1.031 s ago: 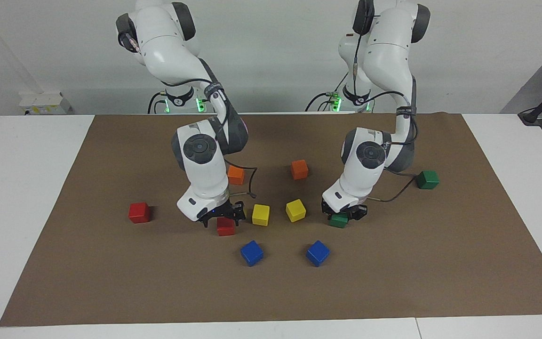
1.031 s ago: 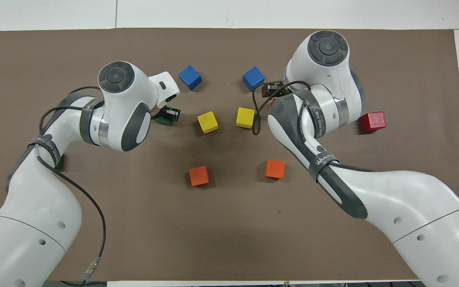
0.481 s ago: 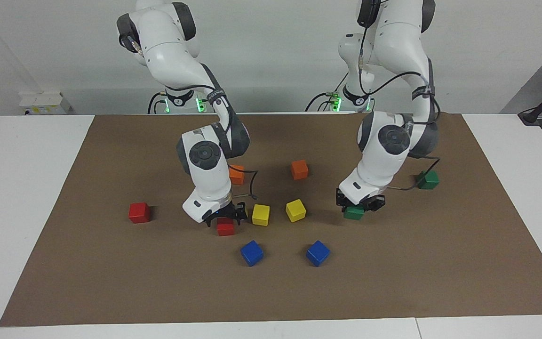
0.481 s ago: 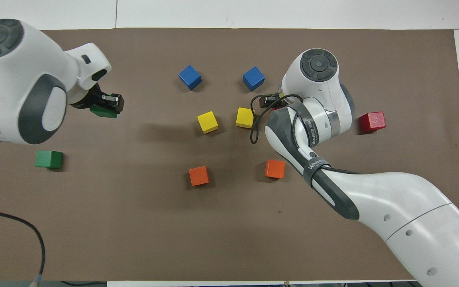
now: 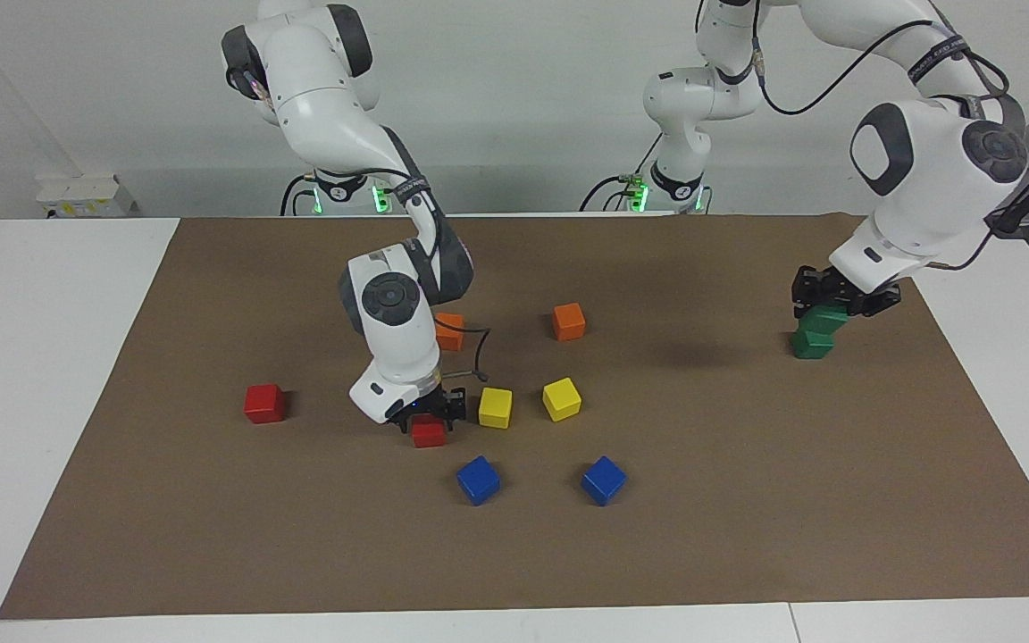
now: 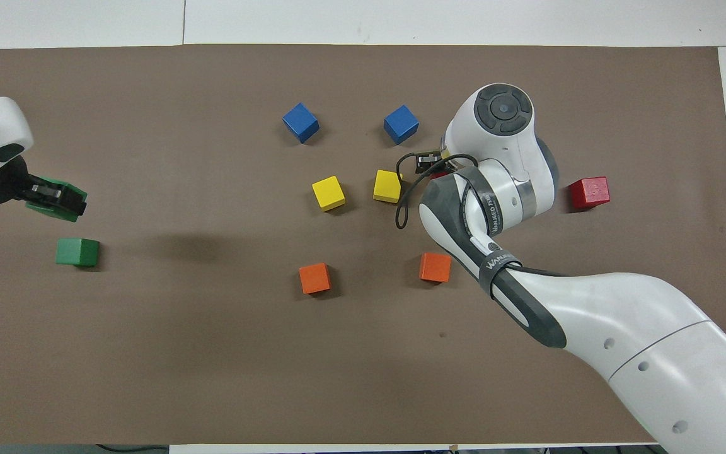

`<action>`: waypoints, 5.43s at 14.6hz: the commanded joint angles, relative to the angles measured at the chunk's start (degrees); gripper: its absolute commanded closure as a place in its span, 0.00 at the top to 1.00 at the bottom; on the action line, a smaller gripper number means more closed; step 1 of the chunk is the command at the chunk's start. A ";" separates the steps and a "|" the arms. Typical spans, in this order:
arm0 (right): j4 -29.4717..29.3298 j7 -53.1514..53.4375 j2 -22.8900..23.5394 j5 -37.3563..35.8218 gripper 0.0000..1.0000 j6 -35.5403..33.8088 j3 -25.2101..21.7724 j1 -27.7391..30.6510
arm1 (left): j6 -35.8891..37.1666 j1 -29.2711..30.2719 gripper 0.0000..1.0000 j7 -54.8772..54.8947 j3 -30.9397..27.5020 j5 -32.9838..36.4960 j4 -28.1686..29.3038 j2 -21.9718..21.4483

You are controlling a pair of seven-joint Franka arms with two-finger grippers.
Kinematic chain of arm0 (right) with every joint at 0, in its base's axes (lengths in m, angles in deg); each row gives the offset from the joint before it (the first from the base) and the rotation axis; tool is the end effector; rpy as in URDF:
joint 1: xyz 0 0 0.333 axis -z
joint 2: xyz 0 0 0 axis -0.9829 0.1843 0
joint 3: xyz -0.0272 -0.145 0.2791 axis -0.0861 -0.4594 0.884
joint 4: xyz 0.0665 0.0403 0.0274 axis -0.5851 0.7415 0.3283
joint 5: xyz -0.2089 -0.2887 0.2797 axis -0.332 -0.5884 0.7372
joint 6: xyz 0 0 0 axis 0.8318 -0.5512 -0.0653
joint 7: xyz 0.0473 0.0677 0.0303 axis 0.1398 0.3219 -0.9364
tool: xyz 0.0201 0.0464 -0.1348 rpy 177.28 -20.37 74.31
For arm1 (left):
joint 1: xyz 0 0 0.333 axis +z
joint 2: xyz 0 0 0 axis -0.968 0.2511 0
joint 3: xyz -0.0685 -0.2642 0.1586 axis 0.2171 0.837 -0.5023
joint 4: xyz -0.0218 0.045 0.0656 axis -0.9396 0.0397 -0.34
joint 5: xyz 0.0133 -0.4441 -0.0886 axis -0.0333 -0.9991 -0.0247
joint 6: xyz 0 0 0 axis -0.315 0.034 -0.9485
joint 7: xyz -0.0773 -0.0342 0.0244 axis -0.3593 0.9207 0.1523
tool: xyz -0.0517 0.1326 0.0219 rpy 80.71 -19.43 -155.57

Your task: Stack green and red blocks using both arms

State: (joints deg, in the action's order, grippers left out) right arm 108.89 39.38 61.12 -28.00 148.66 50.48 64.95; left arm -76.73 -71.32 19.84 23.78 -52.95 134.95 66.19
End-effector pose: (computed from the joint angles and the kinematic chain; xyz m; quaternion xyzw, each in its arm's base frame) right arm 0.7091 0.2494 0.2322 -0.9997 -0.0042 -0.0230 0.0044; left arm 0.6366 0.0365 0.4294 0.9841 -0.1679 -0.0528 0.0240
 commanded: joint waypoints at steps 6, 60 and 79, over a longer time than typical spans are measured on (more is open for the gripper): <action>-3.04 2.48 -9.32 -0.97 0.00 -15.15 0.12 2.29 | -20.89 11.07 0.00 6.62 0.52 -0.86 26.44 -11.61; 26.16 -30.14 -21.83 4.39 0.00 6.47 0.03 24.71 | -10.91 7.39 1.00 -3.93 1.04 -0.95 9.69 -6.87; 26.25 -29.97 -21.83 4.30 0.82 8.14 0.03 24.80 | 5.98 -0.88 1.00 -23.98 1.22 -0.42 -6.76 -8.10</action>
State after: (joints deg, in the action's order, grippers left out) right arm 133.64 11.44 40.38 -24.44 155.46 50.32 89.31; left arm -72.11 -71.55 -3.75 25.58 -53.51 128.64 58.55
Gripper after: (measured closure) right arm 0.308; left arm 0.000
